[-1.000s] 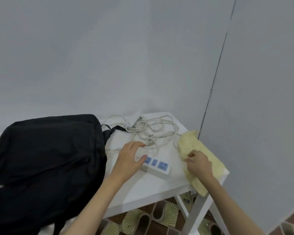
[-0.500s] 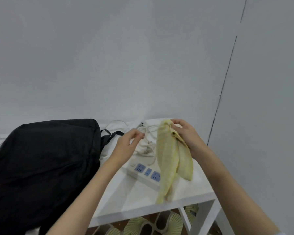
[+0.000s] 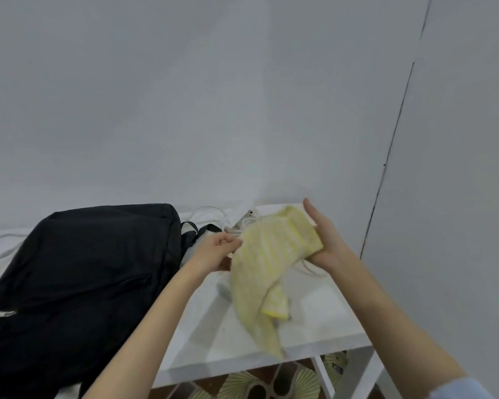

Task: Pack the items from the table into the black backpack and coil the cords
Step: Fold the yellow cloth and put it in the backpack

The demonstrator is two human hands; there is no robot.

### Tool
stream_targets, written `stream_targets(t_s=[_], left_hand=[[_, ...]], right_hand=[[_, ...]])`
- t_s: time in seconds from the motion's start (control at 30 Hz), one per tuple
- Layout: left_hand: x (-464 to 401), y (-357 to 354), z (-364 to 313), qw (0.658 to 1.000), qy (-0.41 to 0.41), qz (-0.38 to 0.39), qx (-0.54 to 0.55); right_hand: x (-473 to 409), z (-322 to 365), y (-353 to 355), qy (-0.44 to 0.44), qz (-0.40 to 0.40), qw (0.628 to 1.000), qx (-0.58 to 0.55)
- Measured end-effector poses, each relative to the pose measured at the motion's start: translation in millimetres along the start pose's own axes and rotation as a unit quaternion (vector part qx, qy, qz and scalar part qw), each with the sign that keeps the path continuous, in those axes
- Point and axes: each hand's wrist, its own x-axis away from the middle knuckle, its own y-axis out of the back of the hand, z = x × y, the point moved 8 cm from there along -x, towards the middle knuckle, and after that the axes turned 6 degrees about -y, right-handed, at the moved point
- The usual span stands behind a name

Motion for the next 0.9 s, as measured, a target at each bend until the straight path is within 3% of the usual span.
stream_targets(t_s=[0.07,0.13,0.2,0.27,0.33,0.4,0.5,0.57,0.63,0.7,0.77,0.83,0.9], left_hand=[[-2.3,13.8,24.9,0.995,0.016,-0.063,-0.079],[4.5,16.2,34.0,0.978,-0.037,-0.123,-0.165],[17.0,1.5,35.9,0.972,-0.086,-0.112,-0.189],[30.3,-22.3,36.8,0.957,-0.107,-0.045,-0.267],[44.4,-49.1,36.6,0.902,-0.136,0.025,-0.41],[56.1,-71.0,38.9,0.837,-0.173,0.057,-0.516],[63.1,-97.8,48.0,0.761,-0.23,0.099,-0.599],[64.4,-105.7,59.0,0.702,-0.251,0.113,-0.657],[69.0,-109.5,56.9,0.68,-0.26,0.109,-0.677],[67.1,-107.3,49.9,0.712,-0.277,0.109,-0.636],[58.4,-90.5,43.1,0.809,-0.235,0.126,-0.524],[48.6,-69.5,27.4,0.889,-0.203,0.09,-0.401],[44.9,-57.2,9.2,0.899,-0.229,0.036,-0.373]], right_hand=[[-0.4,-35.8,20.2,-0.06,-0.015,0.995,0.073],[2.9,-66.6,40.8,-0.11,-0.049,0.982,0.144],[4.6,-80.8,57.8,-0.115,-0.084,0.977,0.157],[7.5,-78.4,67.1,-0.08,-0.112,0.972,0.191],[15.7,-69.3,73.9,-0.05,-0.163,0.947,0.274],[25.9,-64.7,82.5,-0.063,-0.222,0.886,0.402],[35.6,-67.0,93.6,-0.131,-0.241,0.792,0.545],[37.1,-67.4,93.0,-0.135,-0.236,0.794,0.544],[36.1,-61.1,89.7,-0.101,-0.24,0.828,0.496],[35.6,-51.2,83.9,-0.062,-0.243,0.864,0.437],[36.4,-39.1,75.2,-0.032,-0.243,0.884,0.399],[37.5,-28.9,65.0,-0.004,-0.239,0.902,0.359],[37.5,-22.4,54.5,0.017,-0.226,0.926,0.303]])
